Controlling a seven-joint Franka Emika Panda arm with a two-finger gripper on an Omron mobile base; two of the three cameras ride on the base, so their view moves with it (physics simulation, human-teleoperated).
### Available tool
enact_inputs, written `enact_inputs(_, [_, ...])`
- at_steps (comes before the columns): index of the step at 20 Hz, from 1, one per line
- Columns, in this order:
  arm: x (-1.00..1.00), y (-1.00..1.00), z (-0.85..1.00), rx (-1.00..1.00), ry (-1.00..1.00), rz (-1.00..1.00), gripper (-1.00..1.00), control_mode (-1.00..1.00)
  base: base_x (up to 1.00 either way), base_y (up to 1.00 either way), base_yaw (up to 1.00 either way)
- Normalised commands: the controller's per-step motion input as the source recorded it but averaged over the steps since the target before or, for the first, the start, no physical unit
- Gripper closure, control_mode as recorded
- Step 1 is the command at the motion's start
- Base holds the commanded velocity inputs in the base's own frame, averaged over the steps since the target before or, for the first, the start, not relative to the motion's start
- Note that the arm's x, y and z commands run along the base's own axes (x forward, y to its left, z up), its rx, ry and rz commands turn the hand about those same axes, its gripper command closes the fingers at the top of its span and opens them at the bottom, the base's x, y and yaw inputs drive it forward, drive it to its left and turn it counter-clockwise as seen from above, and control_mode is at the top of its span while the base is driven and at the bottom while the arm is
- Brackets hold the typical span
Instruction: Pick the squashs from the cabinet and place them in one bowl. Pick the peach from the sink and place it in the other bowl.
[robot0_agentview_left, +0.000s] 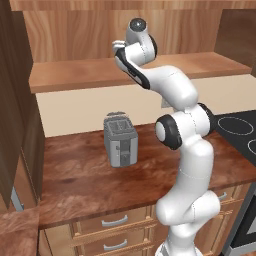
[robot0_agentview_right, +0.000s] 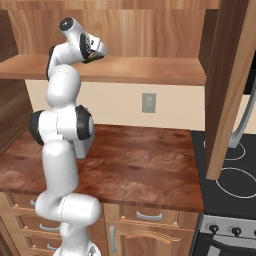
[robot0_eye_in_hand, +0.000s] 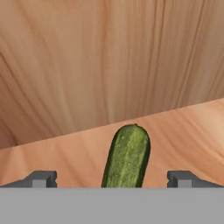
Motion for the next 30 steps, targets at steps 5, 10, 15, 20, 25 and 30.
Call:
enact_inputs(5, [0.00, 0.00, -0.01, 0.00, 0.02, 0.00, -1.00, -1.00, 0.00, 0.00, 0.00])
enact_inputs(10, [0.00, 0.01, -0.14, 0.00, 0.00, 0.00, -1.00, -1.00, 0.00, 0.00, 0.00])
enact_inputs(15, [0.00, 0.00, -0.04, 0.00, 0.00, 0.00, -1.00, -1.00, 0.00, 0.00, 0.00])
enact_inputs(20, [0.00, 0.00, -0.18, 0.00, 0.00, 0.00, -1.00, -1.00, 0.00, 0.00, 0.00])
enact_inputs(25, [0.00, 0.00, -0.28, 0.00, 0.00, 0.00, -1.00, -1.00, 0.00, 0.00, 0.00])
enact_inputs(30, [0.00, 0.00, -0.17, 0.00, 0.00, 0.00, -1.00, -1.00, 0.00, 0.00, 0.00])
